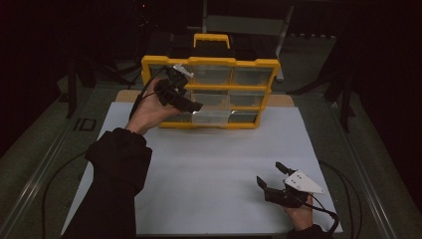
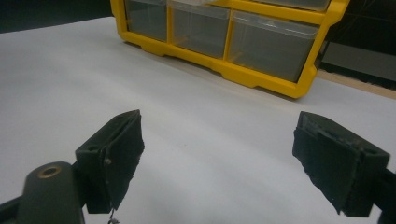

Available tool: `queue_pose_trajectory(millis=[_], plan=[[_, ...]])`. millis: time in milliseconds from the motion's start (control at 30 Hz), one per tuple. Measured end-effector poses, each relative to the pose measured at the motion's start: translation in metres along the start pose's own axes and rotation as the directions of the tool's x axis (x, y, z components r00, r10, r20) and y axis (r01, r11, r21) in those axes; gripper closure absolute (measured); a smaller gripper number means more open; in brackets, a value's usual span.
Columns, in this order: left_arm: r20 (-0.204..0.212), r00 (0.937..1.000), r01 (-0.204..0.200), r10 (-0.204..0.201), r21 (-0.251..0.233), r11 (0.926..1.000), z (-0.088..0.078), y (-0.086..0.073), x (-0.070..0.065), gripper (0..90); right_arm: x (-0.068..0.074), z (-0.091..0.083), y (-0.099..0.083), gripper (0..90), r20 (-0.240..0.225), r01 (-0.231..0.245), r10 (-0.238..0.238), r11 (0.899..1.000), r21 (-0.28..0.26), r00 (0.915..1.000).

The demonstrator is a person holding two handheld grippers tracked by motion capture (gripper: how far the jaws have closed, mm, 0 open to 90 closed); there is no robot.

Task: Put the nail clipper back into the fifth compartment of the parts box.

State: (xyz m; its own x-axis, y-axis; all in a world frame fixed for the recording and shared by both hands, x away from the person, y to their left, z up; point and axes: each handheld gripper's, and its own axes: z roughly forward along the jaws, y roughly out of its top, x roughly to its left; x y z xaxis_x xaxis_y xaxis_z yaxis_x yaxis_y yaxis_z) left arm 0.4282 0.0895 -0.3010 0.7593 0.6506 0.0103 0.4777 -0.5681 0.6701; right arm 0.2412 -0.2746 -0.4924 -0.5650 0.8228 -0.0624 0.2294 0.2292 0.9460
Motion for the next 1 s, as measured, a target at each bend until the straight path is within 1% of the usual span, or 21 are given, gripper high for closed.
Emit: queue_pose_trajectory(millis=[67, 133, 200, 233, 300, 600, 700, 867, 933, 1000], plan=[[-0.001, 1.0000, 0.005, -0.005, -0.003, 1.0000, -0.001, -0.001, 0.000, 15.9, 0.000, 0.000, 0.000, 15.9, 0.000, -0.003, 0.003, 1.000, 0.002, 1.0000], [-0.004, 1.0000, 0.005, -0.005, 0.000, 1.0000, -0.001, -0.001, 0.000, 14.7, 0.000, 0.001, 0.000, 15.9, 0.001, -0.004, 0.004, 1.000, 0.002, 1.0000], [-0.008, 0.9999, 0.007, -0.007, 0.002, 1.0000, -0.001, -0.001, 0.000, 11.5, 0.000, 0.001, 0.000, 15.9, 0.002, -0.004, 0.004, 1.000, 0.001, 1.0000], [-0.008, 0.9999, 0.011, -0.011, 0.009, 0.9999, -0.001, -0.002, 0.000, 11.5, -0.001, 0.001, 0.000, 15.9, 0.003, -0.004, 0.004, 1.000, 0.001, 1.0000], [-0.013, 0.9999, 0.007, -0.007, 0.015, 0.9999, -0.001, -0.002, 0.001, 8.6, -0.001, 0.001, 0.000, 15.9, 0.004, -0.010, 0.010, 1.000, 0.002, 0.9999], [-0.019, 0.9998, 0.009, -0.009, 0.027, 0.9996, -0.002, -0.007, 0.000, 3.5, -0.001, 0.000, 0.000, 15.8, 0.007, -0.018, 0.018, 1.000, 0.001, 0.9998], [-0.017, 0.9998, 0.008, -0.008, 0.019, 0.9998, -0.005, -0.010, -0.002, 2.8, -0.001, 0.001, 0.000, 15.8, 0.006, -0.020, 0.020, 1.000, 0.001, 0.9998], [-0.014, 0.9999, -0.004, 0.004, 0.008, 1.0000, -0.010, -0.012, -0.004, 1.7, 0.001, 0.000, 0.000, 15.8, 0.007, -0.014, 0.014, 1.000, 0.005, 0.9999], [-0.014, 0.9999, -0.006, 0.006, -0.001, 1.0000, -0.010, -0.013, -0.005, 1.2, 0.001, -0.001, -0.001, 15.8, 0.010, -0.016, 0.016, 1.000, 0.004, 0.9998], [-0.012, 0.9998, -0.013, 0.013, 0.001, 0.9999, -0.010, -0.013, -0.005, 1.1, 0.000, -0.002, -0.001, 15.8, 0.015, -0.019, 0.019, 1.000, 0.007, 0.9997]])
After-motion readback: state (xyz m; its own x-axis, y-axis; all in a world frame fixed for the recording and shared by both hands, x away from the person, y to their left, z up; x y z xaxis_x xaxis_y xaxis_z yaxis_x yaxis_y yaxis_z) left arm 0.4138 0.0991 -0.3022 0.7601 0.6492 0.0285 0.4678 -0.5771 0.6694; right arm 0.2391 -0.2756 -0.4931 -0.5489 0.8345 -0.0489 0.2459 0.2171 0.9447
